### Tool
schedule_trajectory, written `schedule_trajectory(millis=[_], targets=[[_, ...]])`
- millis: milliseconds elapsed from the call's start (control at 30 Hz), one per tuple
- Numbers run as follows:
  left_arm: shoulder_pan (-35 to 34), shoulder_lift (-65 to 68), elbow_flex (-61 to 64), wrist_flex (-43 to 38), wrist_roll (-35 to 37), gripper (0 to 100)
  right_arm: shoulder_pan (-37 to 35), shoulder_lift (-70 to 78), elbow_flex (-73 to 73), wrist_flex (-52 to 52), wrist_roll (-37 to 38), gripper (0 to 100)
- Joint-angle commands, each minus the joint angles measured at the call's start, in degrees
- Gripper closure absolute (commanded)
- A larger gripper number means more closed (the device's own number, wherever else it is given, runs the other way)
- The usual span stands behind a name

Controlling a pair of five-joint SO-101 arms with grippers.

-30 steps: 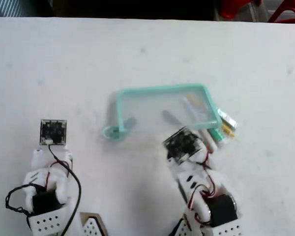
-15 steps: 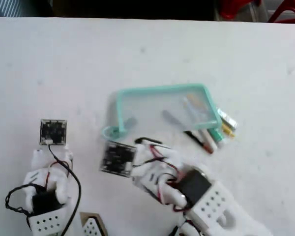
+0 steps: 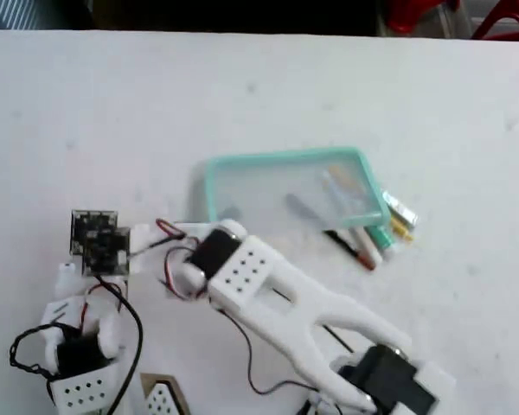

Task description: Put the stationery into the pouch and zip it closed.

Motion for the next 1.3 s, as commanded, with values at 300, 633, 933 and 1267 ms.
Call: schedule_trajectory(millis=[300, 633, 933, 1267], targets=[[-15.9, -0.7, -2.1, -2.0, -1.2, 98, 6.1, 10.9, -2.2, -10.9, 0.2, 83.9], [-27.4, -0.7, 0.4, 0.7, -9.8, 98, 9.8, 19.6, -2.3, -15.5, 0.7, 83.9], [-27.3, -0.7, 0.4, 0.8, -9.8, 98, 10.5, 16.2, -2.4, -17.5, 0.8, 83.6], [-27.2, -0.7, 0.4, 0.8, -9.8, 98, 16.8, 15.2, -3.6, -14.4, 10.7, 83.6]])
